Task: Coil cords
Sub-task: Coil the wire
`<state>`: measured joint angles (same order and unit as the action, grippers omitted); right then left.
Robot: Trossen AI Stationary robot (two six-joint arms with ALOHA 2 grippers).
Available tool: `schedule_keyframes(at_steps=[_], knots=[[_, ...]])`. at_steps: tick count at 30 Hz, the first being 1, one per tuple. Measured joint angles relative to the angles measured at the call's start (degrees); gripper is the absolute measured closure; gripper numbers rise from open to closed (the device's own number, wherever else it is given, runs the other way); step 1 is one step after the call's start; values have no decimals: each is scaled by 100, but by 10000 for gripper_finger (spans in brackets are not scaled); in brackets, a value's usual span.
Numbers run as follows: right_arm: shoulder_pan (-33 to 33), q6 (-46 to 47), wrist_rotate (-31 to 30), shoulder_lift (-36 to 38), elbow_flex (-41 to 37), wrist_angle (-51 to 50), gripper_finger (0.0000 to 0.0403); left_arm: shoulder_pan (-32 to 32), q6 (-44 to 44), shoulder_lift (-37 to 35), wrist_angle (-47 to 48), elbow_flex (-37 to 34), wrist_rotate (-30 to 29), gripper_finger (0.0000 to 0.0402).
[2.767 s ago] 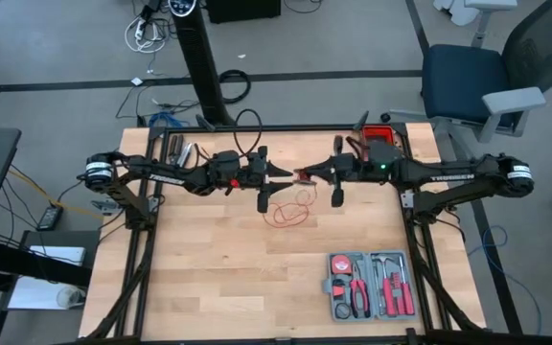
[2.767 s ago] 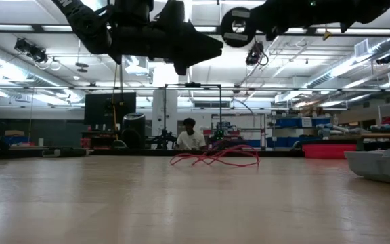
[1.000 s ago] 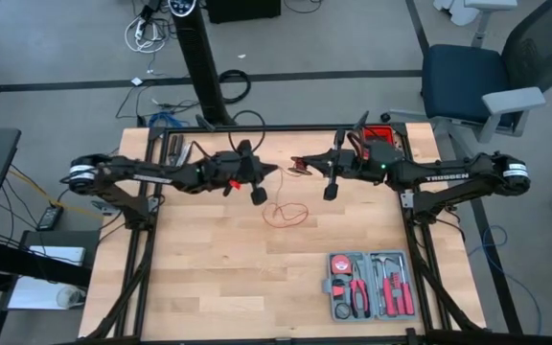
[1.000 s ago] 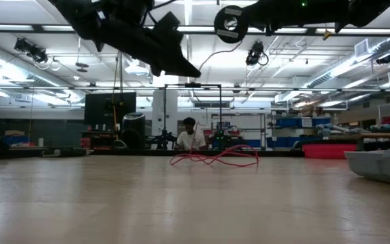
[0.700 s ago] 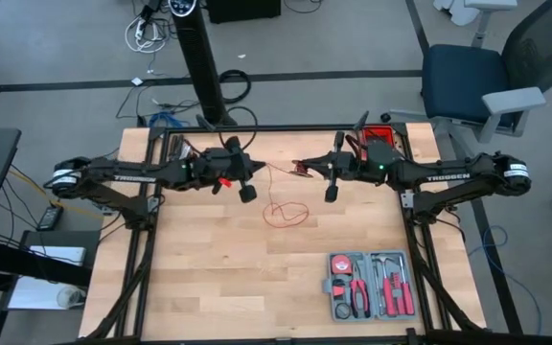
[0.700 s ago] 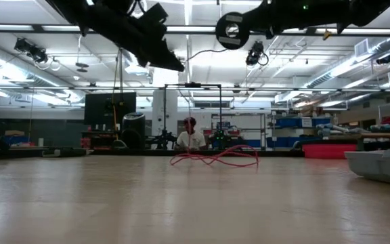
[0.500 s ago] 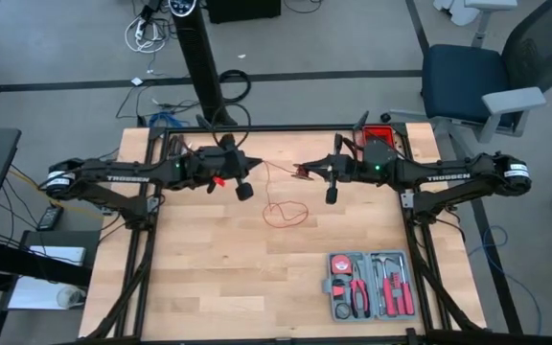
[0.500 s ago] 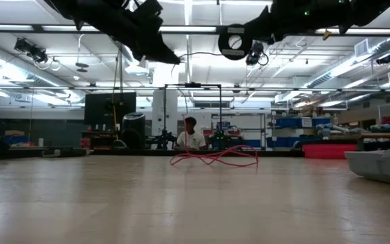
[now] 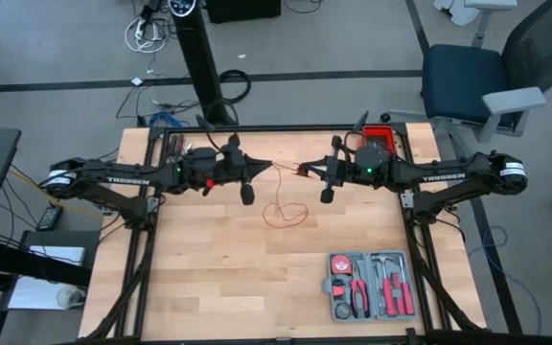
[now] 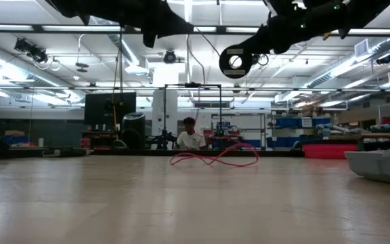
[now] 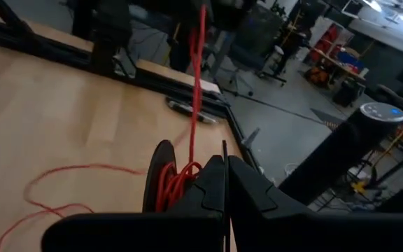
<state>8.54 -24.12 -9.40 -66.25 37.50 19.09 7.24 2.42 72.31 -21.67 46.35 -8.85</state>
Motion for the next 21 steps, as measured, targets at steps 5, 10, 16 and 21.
schedule_keyframes(at_steps=[5, 10, 16, 21], knots=[[4, 33, -406, -217, 2, 277, 401, -143, -38, 162, -594, -9, -3, 401], [-2, 40, -738, -578, 1, 735, 401, -263, -42, 511, -1218, -7, -10, 401], [-2, 9, -1456, -1036, 81, 1438, 401, -283, -138, 963, -1828, -4, 57, 401], [-62, 1, -1527, -1399, 498, 1444, 401, -283, -134, 1299, -2272, 9, 220, 401]])
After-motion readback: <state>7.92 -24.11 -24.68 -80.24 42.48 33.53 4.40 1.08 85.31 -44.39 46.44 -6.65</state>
